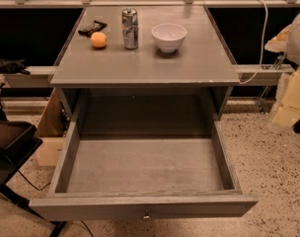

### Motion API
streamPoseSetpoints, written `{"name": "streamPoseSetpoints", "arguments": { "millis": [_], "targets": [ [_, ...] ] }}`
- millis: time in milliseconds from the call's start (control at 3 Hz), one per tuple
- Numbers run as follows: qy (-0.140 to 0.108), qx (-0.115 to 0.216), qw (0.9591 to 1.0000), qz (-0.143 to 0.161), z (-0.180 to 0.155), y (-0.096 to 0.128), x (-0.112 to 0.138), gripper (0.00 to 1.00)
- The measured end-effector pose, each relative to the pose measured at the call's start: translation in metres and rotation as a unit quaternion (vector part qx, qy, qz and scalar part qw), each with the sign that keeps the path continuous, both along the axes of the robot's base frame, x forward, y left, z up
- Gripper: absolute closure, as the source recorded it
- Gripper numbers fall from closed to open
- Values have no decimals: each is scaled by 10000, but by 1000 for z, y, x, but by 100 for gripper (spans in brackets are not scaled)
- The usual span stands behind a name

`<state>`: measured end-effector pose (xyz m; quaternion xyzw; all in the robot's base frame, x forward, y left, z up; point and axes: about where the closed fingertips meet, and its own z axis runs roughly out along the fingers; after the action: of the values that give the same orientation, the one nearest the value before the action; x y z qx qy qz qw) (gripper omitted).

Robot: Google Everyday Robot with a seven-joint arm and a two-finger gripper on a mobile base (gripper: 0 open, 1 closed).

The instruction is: Place redbull can into top drawer

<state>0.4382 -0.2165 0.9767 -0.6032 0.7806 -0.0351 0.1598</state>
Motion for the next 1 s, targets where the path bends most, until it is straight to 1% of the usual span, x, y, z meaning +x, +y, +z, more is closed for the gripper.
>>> {"name": "streamPoseSetpoints", "arguments": {
  "millis": [333,667,1000],
  "targets": [
    [0,0,10000,0,0,0,0,0],
    [-203,203,9995,-110,-4,0,12,0],
    [-608,1148,9899,-561,-19,-13,56,0]
  ]
}}
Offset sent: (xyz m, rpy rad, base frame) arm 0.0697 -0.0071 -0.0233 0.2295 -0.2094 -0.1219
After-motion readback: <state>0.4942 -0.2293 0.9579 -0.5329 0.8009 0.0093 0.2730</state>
